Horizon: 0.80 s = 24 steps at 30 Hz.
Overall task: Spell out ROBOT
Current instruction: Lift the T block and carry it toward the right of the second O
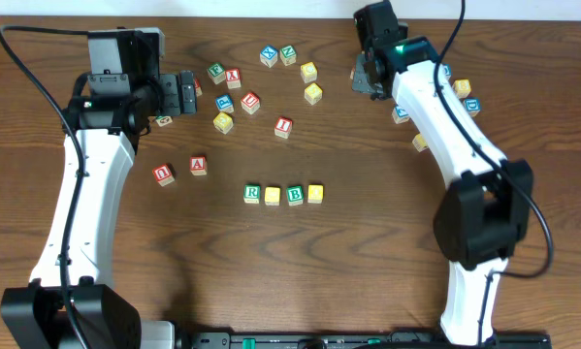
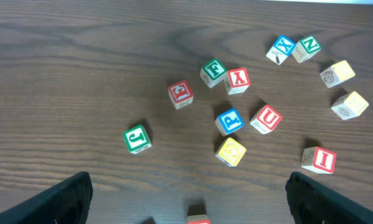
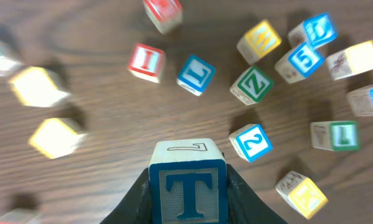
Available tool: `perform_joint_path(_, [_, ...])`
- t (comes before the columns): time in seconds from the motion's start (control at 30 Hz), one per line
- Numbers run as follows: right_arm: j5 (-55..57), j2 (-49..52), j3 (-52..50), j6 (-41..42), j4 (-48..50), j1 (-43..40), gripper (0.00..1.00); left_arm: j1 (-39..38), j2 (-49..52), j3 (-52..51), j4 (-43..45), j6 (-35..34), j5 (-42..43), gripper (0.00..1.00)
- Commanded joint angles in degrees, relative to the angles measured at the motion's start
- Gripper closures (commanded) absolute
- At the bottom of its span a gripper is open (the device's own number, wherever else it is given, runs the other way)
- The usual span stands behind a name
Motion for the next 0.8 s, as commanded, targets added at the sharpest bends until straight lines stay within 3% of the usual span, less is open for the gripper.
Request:
perform_joint_path(0.0, [2.4, -4.3, 1.4, -0.6, -1.3, 2.2, 0.78, 0.1, -0.9, 0.7, 0.0, 0.3, 0.7, 0.02])
perform_joint_path(0.77, [10.7, -7.0, 0.7, 8.4, -16.2, 18.7, 0.82, 0.1, -0.9, 0.7, 0.0, 0.3, 0.7, 0.02])
